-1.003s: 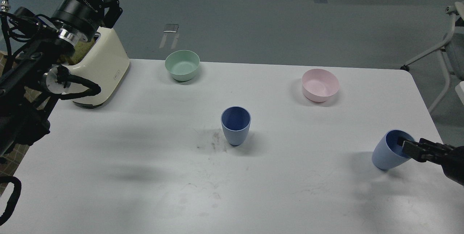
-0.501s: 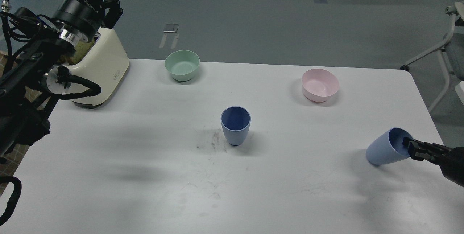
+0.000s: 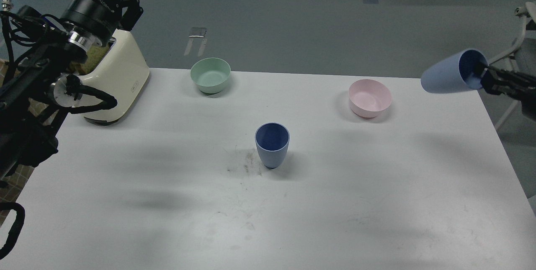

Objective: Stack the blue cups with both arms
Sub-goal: 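Carry the cup over the centered blue cup and lower it inside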

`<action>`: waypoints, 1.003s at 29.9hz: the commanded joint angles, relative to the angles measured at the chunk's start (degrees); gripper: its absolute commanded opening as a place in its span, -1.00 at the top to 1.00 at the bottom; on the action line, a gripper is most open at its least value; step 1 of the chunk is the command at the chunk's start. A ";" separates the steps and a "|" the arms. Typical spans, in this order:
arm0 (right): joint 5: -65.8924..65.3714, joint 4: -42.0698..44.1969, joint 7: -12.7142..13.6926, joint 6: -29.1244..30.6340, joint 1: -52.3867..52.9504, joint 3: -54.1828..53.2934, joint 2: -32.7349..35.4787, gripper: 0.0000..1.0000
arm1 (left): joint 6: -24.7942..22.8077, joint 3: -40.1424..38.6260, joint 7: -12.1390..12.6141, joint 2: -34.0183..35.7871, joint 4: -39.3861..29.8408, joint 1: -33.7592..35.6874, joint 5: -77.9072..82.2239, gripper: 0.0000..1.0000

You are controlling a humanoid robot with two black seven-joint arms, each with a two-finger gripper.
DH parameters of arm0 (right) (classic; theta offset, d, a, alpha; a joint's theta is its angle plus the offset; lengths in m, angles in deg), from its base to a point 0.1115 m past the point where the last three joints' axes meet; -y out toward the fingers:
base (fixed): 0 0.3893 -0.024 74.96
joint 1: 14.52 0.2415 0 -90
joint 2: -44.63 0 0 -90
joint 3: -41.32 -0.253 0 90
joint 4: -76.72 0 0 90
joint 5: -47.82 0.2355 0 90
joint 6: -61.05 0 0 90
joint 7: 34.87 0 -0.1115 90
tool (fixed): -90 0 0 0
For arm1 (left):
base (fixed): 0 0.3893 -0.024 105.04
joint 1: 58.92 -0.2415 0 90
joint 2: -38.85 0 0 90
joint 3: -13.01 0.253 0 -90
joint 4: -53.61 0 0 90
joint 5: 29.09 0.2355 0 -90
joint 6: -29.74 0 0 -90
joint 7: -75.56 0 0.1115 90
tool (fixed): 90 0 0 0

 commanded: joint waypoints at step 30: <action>-2.50 0.49 8.67 0.00 25.95 45.51 -18.97 1.00 | -0.42 -0.12 5.39 -3.78 -0.06 -0.22 0.00 -0.95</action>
